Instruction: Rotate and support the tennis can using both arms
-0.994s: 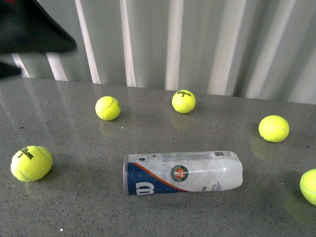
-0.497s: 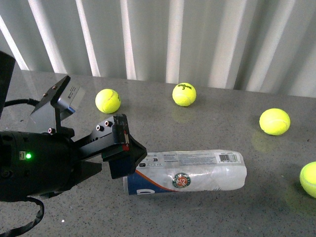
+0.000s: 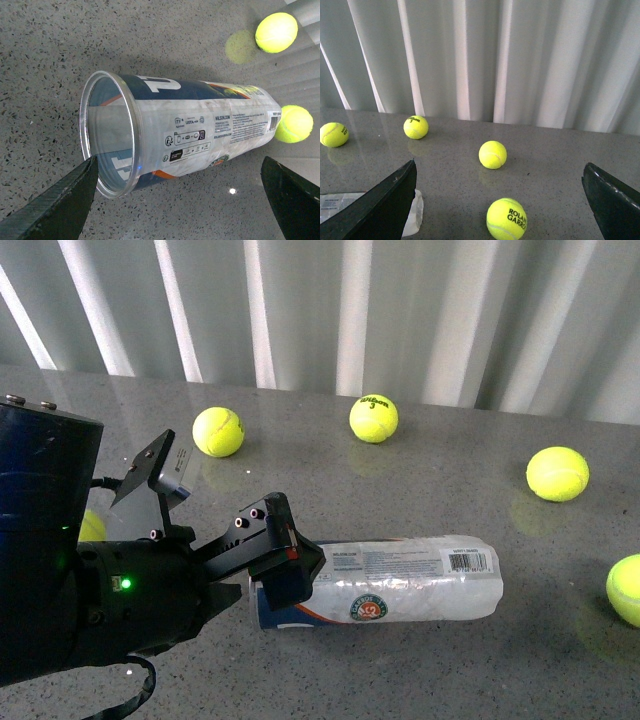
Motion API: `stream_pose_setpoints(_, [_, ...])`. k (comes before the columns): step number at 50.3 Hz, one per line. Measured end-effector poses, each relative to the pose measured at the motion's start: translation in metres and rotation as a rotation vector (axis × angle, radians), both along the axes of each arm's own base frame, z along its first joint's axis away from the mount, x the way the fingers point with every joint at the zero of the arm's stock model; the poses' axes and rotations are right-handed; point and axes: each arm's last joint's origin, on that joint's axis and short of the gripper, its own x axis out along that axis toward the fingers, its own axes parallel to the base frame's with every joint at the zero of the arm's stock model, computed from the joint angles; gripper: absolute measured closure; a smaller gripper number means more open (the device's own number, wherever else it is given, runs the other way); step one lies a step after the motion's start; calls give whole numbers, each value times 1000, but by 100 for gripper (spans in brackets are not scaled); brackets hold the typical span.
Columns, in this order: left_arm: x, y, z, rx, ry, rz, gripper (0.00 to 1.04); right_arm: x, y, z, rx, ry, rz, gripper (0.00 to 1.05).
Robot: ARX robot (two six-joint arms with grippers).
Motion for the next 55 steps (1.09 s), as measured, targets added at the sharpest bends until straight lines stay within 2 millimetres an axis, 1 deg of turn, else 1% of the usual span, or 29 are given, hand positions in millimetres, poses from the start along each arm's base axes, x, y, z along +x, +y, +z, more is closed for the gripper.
stream_pose_setpoints(17, [4, -10, -9, -91, 0, 55, 7, 0, 0, 0, 0, 0, 0, 7])
stream_pose_setpoints(27, [5, -17, -21, -155, 23, 122, 7, 0, 0, 0, 0, 0, 0, 7])
stream_pose_setpoints(33, [5, -20, -29, -170, 55, 153, 26, 0, 0, 0, 0, 0, 0, 7])
stream_pose_setpoints(36, [5, -21, -31, -169, 62, 156, 33, 0, 0, 0, 0, 0, 0, 7])
stream_pose_setpoints(39, [5, -22, -33, -171, 68, 159, 44, 0, 0, 0, 0, 0, 0, 7])
stream_pose_setpoints(41, [4, -22, -33, -173, 70, 159, 49, 0, 0, 0, 0, 0, 0, 7])
stream_pose_setpoints(48, [6, -23, -30, -181, 58, 154, 70, 0, 0, 0, 0, 0, 0, 7])
stream_pose_setpoints(49, [6, -23, -30, -182, 58, 154, 71, 0, 0, 0, 0, 0, 0, 7])
stream_pose_setpoints(54, [8, -21, -23, -192, 43, 157, 87, 0, 0, 0, 0, 0, 0, 7])
stream_pose_setpoints(55, [8, -21, -22, -194, 42, 157, 89, 0, 0, 0, 0, 0, 0, 7])
